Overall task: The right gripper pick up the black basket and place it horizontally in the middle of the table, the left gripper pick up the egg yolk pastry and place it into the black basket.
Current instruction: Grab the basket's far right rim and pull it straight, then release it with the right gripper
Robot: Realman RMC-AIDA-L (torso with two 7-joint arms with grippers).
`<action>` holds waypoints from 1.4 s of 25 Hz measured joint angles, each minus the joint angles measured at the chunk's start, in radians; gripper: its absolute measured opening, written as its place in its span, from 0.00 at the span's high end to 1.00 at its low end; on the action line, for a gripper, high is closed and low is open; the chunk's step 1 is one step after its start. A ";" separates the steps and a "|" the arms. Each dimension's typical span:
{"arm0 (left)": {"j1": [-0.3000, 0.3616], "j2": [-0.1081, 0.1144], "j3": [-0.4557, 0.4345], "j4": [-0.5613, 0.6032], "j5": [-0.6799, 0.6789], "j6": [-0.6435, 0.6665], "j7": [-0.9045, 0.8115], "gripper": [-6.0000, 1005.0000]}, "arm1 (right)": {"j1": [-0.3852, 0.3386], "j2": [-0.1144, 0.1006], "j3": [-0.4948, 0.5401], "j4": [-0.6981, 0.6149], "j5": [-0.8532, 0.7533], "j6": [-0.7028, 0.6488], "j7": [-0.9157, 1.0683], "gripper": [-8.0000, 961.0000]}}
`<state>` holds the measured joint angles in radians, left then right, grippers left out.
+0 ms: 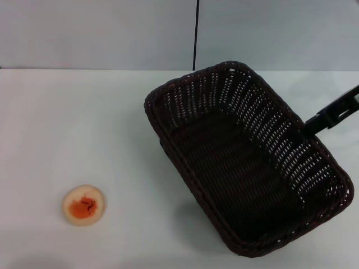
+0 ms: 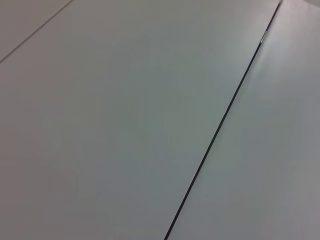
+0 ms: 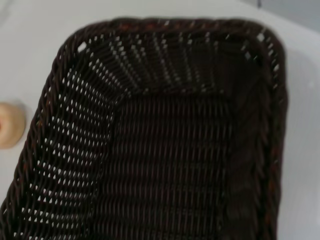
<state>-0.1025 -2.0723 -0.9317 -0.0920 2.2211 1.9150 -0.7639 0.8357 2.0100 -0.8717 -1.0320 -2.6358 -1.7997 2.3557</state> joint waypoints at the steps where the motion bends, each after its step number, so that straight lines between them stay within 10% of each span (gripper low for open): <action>1: 0.000 0.000 0.001 0.000 0.000 -0.002 0.000 0.37 | 0.006 0.001 -0.012 0.035 -0.001 0.013 0.000 0.31; 16: -0.001 0.000 0.001 0.000 0.000 -0.016 -0.005 0.37 | -0.006 0.013 -0.072 0.071 -0.016 0.049 -0.008 0.38; 21: 0.003 0.000 0.001 0.000 0.000 -0.022 -0.021 0.37 | -0.016 0.013 -0.073 0.065 -0.017 0.044 -0.006 0.64; 29: 0.004 0.000 0.001 0.000 -0.001 -0.030 -0.023 0.37 | -0.039 0.009 -0.062 0.044 -0.003 0.051 -0.011 0.77; 35: 0.001 0.000 0.001 0.000 0.000 -0.032 -0.023 0.37 | -0.067 -0.046 0.038 0.059 0.203 0.028 -0.104 0.78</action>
<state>-0.1017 -2.0724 -0.9312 -0.0920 2.2208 1.8825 -0.7870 0.7691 1.9639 -0.8338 -0.9728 -2.4323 -1.7713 2.2520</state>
